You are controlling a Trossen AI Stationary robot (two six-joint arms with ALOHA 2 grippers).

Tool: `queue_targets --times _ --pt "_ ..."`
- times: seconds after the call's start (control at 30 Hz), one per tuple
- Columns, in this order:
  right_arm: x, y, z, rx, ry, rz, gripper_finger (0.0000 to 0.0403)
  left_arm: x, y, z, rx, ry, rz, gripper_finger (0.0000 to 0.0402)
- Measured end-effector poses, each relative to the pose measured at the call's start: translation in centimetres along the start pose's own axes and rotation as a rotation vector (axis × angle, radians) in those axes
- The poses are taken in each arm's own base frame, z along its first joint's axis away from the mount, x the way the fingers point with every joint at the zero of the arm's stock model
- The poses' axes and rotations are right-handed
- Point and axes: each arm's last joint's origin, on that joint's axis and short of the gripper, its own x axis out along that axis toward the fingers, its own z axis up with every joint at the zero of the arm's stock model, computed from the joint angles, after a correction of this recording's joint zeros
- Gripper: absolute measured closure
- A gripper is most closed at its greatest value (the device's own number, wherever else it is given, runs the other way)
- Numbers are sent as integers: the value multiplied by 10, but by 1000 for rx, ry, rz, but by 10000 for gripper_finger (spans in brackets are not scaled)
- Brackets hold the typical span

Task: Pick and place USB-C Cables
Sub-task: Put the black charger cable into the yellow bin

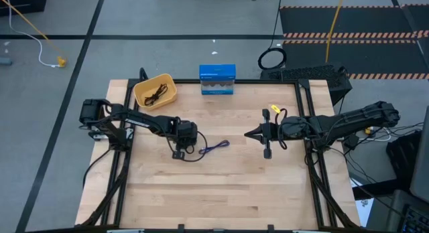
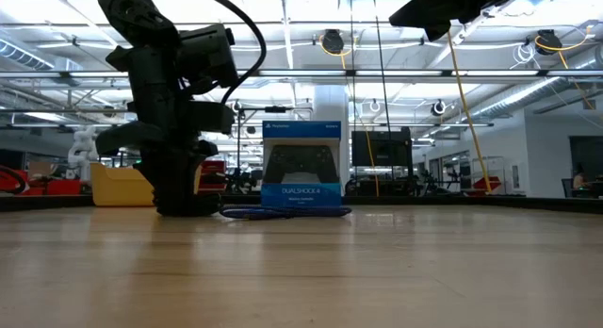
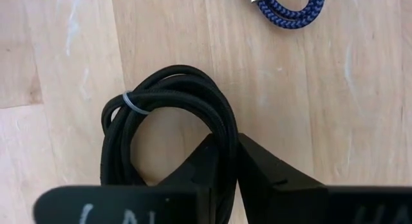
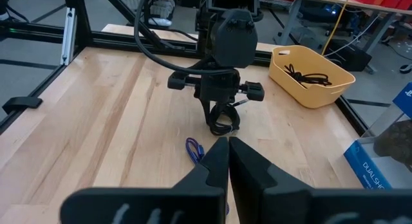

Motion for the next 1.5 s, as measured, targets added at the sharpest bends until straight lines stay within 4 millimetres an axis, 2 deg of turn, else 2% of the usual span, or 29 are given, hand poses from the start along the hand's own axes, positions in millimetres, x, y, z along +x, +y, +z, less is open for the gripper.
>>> queue_targets --times 0.23,0.47,0.9,1.17,1.33,1.5 --pt "0 0 0 0 0 0 397 0 0 0 -13 1 0 363" --pt "0 0 0 0 1 0 397 -19 2 2 -24 103 6 360" --pt "0 0 -1 -2 7 0 397 -77 6 38 -24 136 -12 364" --pt "0 0 -1 -2 10 1 397 -122 6 55 -33 118 -11 361" --pt "0 0 -1 -2 10 1 397 -152 2 55 -25 86 -9 361" --pt "0 0 -1 -3 12 1 397 -180 -1 45 -40 45 -1 360"
